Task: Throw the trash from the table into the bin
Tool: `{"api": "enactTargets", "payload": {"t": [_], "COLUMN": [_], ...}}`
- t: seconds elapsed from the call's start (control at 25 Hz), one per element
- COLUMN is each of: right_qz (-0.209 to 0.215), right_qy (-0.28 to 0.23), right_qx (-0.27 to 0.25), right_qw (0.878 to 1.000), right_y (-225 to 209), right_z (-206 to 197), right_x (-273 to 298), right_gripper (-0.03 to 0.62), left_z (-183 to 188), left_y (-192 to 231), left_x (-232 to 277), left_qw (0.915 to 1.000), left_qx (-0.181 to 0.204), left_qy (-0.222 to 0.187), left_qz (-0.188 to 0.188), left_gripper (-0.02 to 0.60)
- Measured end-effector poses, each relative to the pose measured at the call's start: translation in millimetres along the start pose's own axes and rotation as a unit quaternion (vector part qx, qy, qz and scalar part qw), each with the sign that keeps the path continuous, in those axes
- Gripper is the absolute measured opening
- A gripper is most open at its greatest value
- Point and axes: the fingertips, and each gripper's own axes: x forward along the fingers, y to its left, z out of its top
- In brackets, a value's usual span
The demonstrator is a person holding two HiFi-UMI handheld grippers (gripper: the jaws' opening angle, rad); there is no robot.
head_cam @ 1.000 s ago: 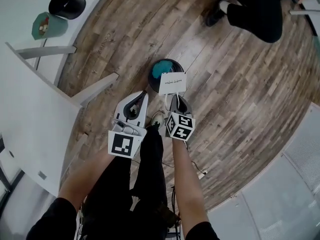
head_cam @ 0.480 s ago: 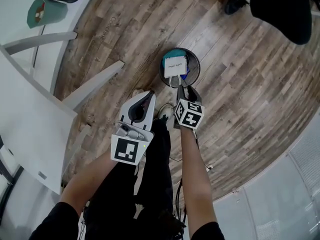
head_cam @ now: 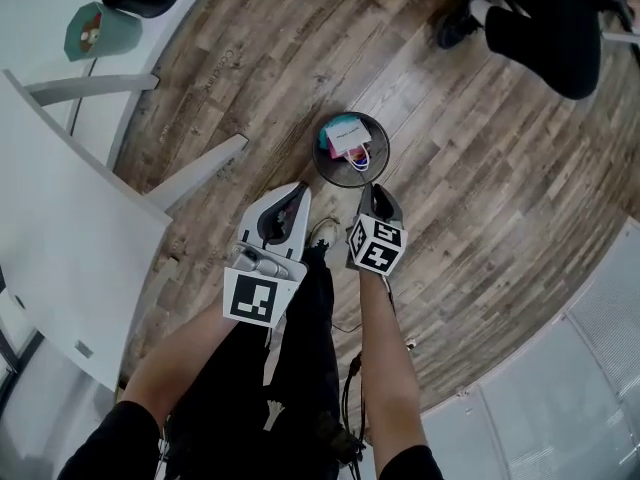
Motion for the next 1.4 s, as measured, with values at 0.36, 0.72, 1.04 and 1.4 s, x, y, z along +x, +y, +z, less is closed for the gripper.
{"api": "enactTargets", "payload": {"t": [0.36,0.72,1.04,1.4], "right_qz": [0.028,0.043,0.098,0.133], "right_qy": [-0.112,-0.264,-0.406,-0.439], "right_qx": [-0.021,-0.031,-0.095,-0.093], "right_qw": [0.993,0.963,0.904,0.884], "right_y": [38.9,85.3,136.4,155.5], "right_z": [98.0,200.5,236.3,250.8], "right_x": [-126.1,-307.8,-492.1,-525.7], "right_gripper": [0.006,0.006,0.006,0.006], "left_z": [106.2,242.0,294.5,320.0], "left_y": [-38.7,-76.7,-104.7,-108.5], "left_x": [-33.9,-109.5,-202.5,-231.9], "left_qw": [0.9976,0.9923,0.9851,0.9774], "left_qx": [-0.002,0.046,0.066,0.064], "left_qy": [-0.068,-0.115,-0.159,-0.201], "left_qz": [-0.011,-0.009,-0.006,0.018], "left_gripper": [-0.003,-0.003,-0.003,-0.003]}}
